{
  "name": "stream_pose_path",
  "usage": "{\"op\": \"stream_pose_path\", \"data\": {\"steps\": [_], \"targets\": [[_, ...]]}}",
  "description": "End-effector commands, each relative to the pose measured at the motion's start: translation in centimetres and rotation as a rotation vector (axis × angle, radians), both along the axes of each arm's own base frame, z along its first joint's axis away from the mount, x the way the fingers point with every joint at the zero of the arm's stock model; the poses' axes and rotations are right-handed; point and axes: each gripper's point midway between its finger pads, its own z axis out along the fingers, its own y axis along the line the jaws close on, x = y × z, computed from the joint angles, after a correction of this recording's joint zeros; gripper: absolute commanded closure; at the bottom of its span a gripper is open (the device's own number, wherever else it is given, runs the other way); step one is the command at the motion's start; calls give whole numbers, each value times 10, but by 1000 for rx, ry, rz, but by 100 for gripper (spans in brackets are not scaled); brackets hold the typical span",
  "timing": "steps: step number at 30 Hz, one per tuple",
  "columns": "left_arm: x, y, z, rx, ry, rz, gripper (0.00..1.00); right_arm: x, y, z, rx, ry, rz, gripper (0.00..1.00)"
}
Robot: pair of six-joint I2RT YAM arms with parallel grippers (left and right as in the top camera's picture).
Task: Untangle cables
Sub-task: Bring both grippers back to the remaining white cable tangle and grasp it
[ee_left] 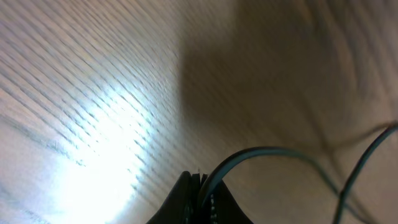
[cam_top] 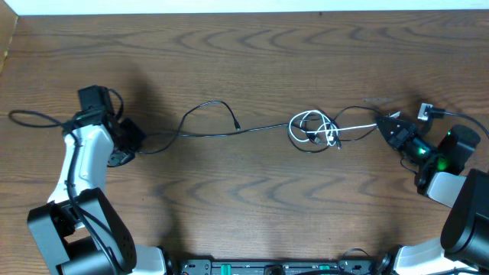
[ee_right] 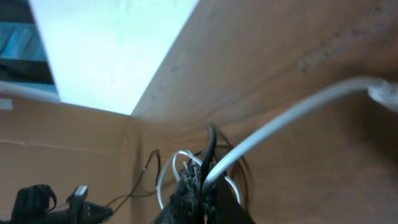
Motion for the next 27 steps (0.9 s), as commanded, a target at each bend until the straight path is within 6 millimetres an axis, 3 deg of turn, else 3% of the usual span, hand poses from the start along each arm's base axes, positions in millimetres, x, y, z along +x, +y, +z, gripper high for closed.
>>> {"op": "stream_pose_path", "data": {"steps": [1, 4, 6, 8, 10, 11, 16, 20, 27], "targets": [[30, -39, 23, -249, -182, -70, 93, -5, 3, -3, -30, 0, 28, 99], [52, -92, 45, -406, -325, -291, 93, -15, 29, -16, -33, 51, 112, 99], [57, -114, 50, -427, -351, -371, 92, -20, 46, -22, -45, 64, 169, 99], [57, -138, 51, -428, -351, -451, 83, -25, 64, -26, -57, 75, 227, 99], [53, -164, 51, -426, -347, -556, 66, -29, 86, -28, -71, 75, 290, 99], [48, -186, 51, -430, -339, -632, 59, -32, 98, -29, -80, 77, 321, 99], [33, -237, 52, -457, -317, -774, 50, -44, 132, -33, -113, 104, 409, 99], [17, -277, 53, -475, -304, -889, 44, -50, 146, -24, -199, 106, 408, 99], [6, -336, 65, -484, -393, -1070, 42, -68, 163, 24, -428, -14, 390, 99]]}}
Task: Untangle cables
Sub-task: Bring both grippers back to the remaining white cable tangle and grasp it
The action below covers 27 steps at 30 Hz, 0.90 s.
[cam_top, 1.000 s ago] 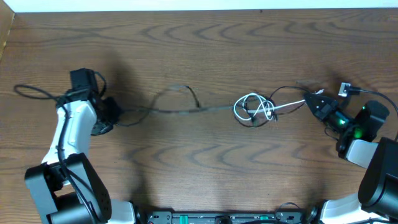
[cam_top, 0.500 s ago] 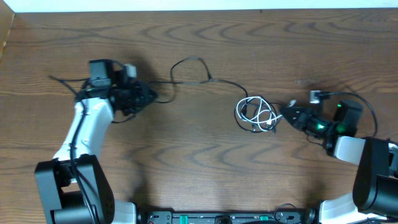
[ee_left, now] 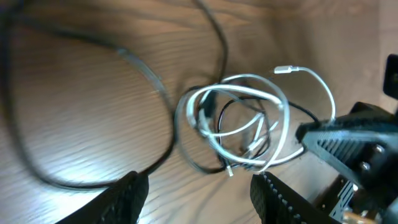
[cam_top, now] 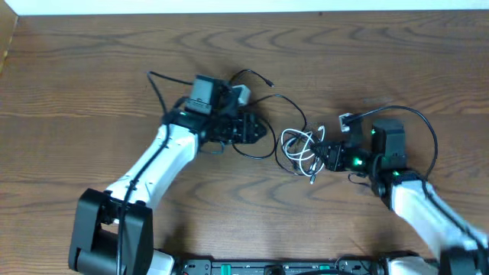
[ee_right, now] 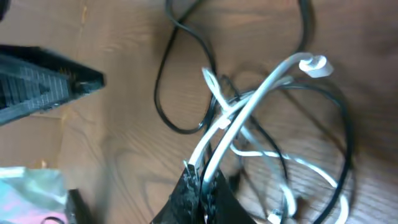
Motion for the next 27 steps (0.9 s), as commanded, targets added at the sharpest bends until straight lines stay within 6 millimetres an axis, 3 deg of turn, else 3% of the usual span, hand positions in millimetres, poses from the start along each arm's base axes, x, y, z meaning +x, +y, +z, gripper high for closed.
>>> {"op": "stream_pose_path", "data": {"steps": [1, 9, 16, 27], "targets": [[-7, -25, 15, -27, -72, -77, 42, -1, 5, 30, -74, -145, 5, 99], [-19, -46, 10, -33, -68, -135, 42, -21, 20, 103, 1, -369, 45, 99], [-23, -50, 4, -35, -37, -139, 41, -25, 20, 120, 19, -429, 48, 99], [-52, -82, 8, -80, -27, -256, 41, -26, 25, 129, 50, -464, 77, 99]]}}
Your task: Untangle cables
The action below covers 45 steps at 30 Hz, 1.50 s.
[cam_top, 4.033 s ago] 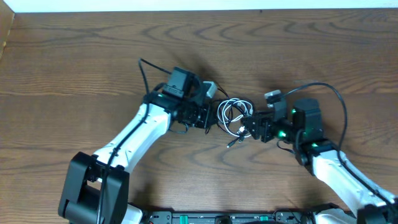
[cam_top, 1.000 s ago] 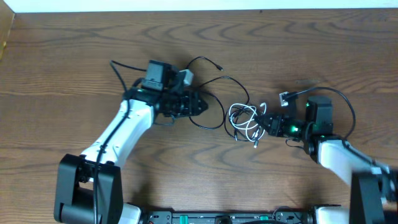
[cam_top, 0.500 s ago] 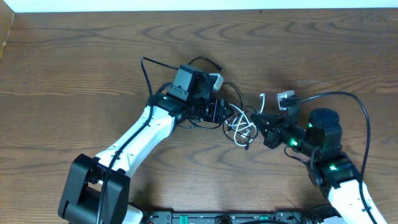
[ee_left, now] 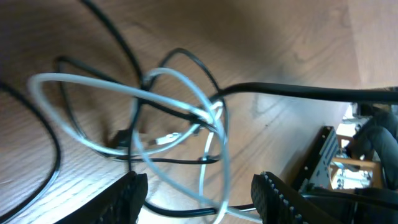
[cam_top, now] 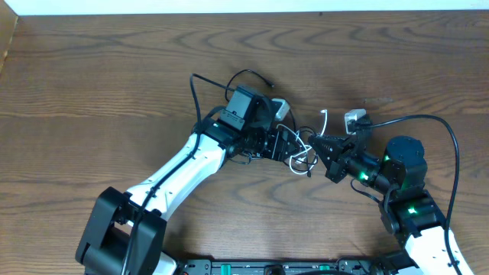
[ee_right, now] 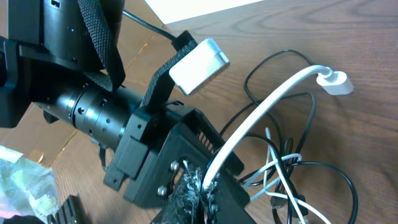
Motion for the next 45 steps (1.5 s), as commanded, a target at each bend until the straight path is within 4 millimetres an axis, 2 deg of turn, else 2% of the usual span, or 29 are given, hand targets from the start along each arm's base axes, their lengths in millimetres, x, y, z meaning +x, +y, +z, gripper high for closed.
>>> {"op": "stream_pose_path", "data": {"steps": [1, 6, 9, 11, 12, 14, 15, 17, 18, 21, 22, 24, 29, 30, 33, 36, 41, 43, 45], "targets": [[-7, -10, 1, -23, 13, -38, 41, -2, 4, 10, 11, -28, 22, 99], [-6, -9, -7, 30, -13, -20, 45, -4, 6, 13, 31, -24, 34, 99], [5, 3, -20, 130, -64, 45, 68, -3, 5, 13, 29, -24, 30, 99], [14, 19, -30, 226, -89, 104, 92, 0, -3, -1, -38, -11, -14, 99], [17, 26, -34, 263, -93, 126, 92, 4, -12, -15, -98, 15, -65, 99], [21, 44, -41, 325, -83, 168, 92, 9, -43, -51, -276, 88, -213, 99], [23, 56, -44, 344, -59, 189, 93, 9, -75, -75, -419, 153, -349, 99], [26, 71, -46, 362, -31, 222, 92, 4, -117, -95, -588, 219, -522, 99], [31, 85, -46, 372, -13, 254, 92, -2, -148, -102, -714, 250, -641, 99], [42, 118, -42, 382, 8, 334, 93, -12, -183, -103, -856, 269, -776, 99], [50, 137, -33, 378, -7, 371, 93, -14, -196, -102, -897, 275, -830, 99], [58, 159, -20, 366, -24, 438, 93, -15, -208, -99, -916, 279, -881, 99], [76, 229, 38, 301, -142, 665, 93, -21, -240, -98, -888, 341, -1022, 99], [76, 240, 51, 276, -166, 701, 92, -20, -240, -100, -859, 354, -1018, 99], [75, 259, 70, 235, -202, 759, 93, -18, -238, -103, -799, 375, -999, 99], [75, 278, 76, 236, -213, 815, 93, -19, -243, -103, -790, 382, -1019, 99], [74, 300, 75, 232, -181, 903, 93, -18, -244, -103, -781, 383, -1023, 99], [72, 301, 73, 235, -166, 906, 92, -10, -229, -103, -709, 372, -954, 99], [69, 294, 71, 214, -144, 881, 92, 6, -191, -99, -549, 331, -785, 99]]}}
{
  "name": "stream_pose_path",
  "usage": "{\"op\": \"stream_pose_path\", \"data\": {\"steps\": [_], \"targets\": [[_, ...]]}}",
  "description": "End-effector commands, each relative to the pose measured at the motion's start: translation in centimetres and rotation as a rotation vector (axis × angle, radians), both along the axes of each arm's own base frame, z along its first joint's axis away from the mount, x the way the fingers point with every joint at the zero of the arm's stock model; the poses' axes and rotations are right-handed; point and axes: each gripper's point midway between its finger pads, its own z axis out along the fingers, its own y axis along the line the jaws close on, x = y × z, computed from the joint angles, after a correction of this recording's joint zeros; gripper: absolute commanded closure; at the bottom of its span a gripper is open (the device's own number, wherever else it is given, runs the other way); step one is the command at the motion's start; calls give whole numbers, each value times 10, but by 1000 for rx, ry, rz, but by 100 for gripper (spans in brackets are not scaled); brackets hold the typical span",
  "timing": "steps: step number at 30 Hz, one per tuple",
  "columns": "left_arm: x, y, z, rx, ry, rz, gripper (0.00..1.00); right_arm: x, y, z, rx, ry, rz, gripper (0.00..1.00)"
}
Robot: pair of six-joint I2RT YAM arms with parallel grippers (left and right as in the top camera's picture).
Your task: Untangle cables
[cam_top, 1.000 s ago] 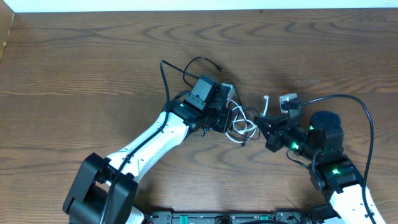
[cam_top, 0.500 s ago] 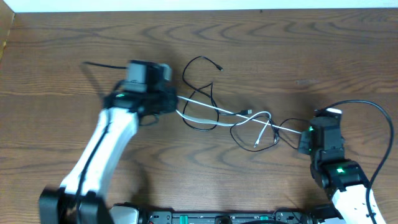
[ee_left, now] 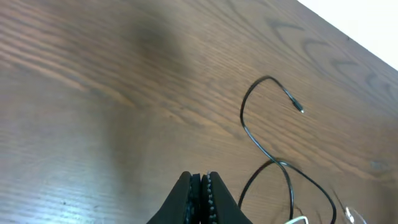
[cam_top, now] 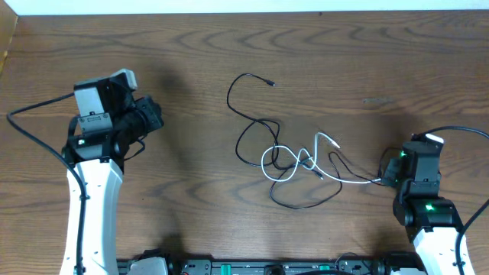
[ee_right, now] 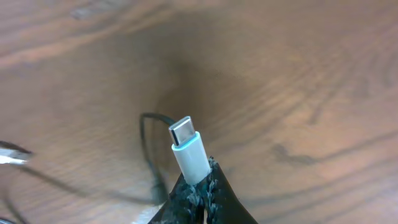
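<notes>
A black cable [cam_top: 248, 126] and a white cable [cam_top: 284, 162] lie loosely crossed mid-table, the black one's free tip [cam_top: 272, 82] pointing away at the back. My right gripper [cam_top: 388, 173] is at the right, shut on the white cable's plug [ee_right: 187, 150], which sticks up out of the jaws [ee_right: 200, 173]. The white cable runs from it left into the loops. My left gripper [cam_top: 157, 116] is far left, shut with nothing in it [ee_left: 200, 178]. The left wrist view shows the black cable [ee_left: 254, 130] ahead of it.
The brown wooden table [cam_top: 229, 38] fills the view, with its white back edge along the top. A cardboard wall [cam_top: 6, 38] stands at the far left. The arms' own black leads trail by each arm, such as the right one [cam_top: 458, 131].
Both grippers were close together at the tangle, the left open. Now the left is far left, shut and empty. The right is at the right, holding the white plug, and the cables lie looser.
First the cables were stretched between my far-apart grippers, each shut on a cable. Then both were nearer the middle, the left open, the knot slack. Then they met at the tangle. Now they are apart again, only the right holding a cable.
</notes>
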Motion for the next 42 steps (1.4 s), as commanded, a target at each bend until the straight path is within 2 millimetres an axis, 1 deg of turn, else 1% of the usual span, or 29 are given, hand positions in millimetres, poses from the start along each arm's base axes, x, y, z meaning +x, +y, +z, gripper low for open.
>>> {"op": "stream_pose_path", "data": {"steps": [1, 2, 3, 4, 5, 6, 7, 8, 9, 11, 13, 14, 15, 17, 18, 19, 21, 23, 24, 26, 31, 34, 36, 37, 38, 39, 42], "targets": [[-5, -12, -1, -54, 17, -35, 92, 26, 67, 16, 287, -117, 289, 99], [-6, -23, 1, -94, 13, -76, 89, 33, 94, 30, 380, -176, 422, 99], [-6, -30, 2, -116, 12, -102, 85, 35, 105, 38, 417, -206, 480, 99], [-7, -39, 3, -137, 10, -131, 83, 38, 125, 55, 479, -268, 597, 99], [-8, -48, 4, -156, 12, -162, 75, 38, 145, 75, 539, -338, 716, 99], [-9, -56, 3, -168, 16, -188, 70, 36, 158, 91, 574, -391, 806, 99], [-10, -62, 3, -173, 19, -208, 67, 35, 165, 101, 592, -426, 864, 99], [-12, -74, 1, -174, 29, -241, 61, 32, 175, 117, 607, -482, 949, 99], [-14, -87, -2, -174, 42, -280, 57, 30, 179, 129, 602, -529, 999, 99], [-17, -106, -8, -173, 62, -337, 54, 33, 177, 132, 584, -546, 991, 99], [-20, -125, -16, -173, 85, -393, 53, 39, 171, 126, 564, -535, 941, 99], [-24, -141, -23, -173, 109, -438, 53, 43, 163, 118, 544, -512, 881, 99], [-26, -151, -28, -172, 123, -467, 53, 47, 154, 109, 523, -482, 816, 97], [-30, -170, -39, -170, 151, -520, 53, 50, 138, 90, 481, -421, 703, 75], [-33, -186, -50, -167, 176, -562, 52, 50, 121, 71, 435, -354, 595, 57], [-35, -193, -57, -166, 192, -582, 53, 49, 110, 61, 404, -315, 535, 54], [-38, -207, -68, -162, 217, -618, 52, 44, 95, 45, 359, -252, 452, 44], [-42, -221, -81, -158, 240, -656, 52, 38, 84, 33, 324, -199, 392, 44], [-44, -229, -87, -156, 247, -677, 52, 36, 82, 30, 321, -186, 385, 46], [-48, -244, -96, -161, 256, -717, 52, 35, 83, 29, 326, -178, 387, 49], [-57, -279, -115, -163, 258, -802, 52, 33, 94, 30, 373, -178, 435, 51], [-62, -289, -126, -155, 270, -829, 52, 33, 96, 30, 379, -177, 441, 51], [-63, -289, -135, -134, 282, -825, 53, 33, 96, 30, 379, -177, 441, 51], [-61, -286, -137, -115, 284, -814, 69, 32, 96, 30, 379, -175, 442, 51], [-60, -284, -138, -105, 283, -805, 77, 32, 97, 30, 382, -173, 444, 50], [-55, -279, -137, -92, 273, -786, 92, 31, 99, 29, 390, -168, 451, 49], [-43, -258, -127, -82, 259, -743, 92, 29, 104, 29, 411, -163, 470, 47]]}}
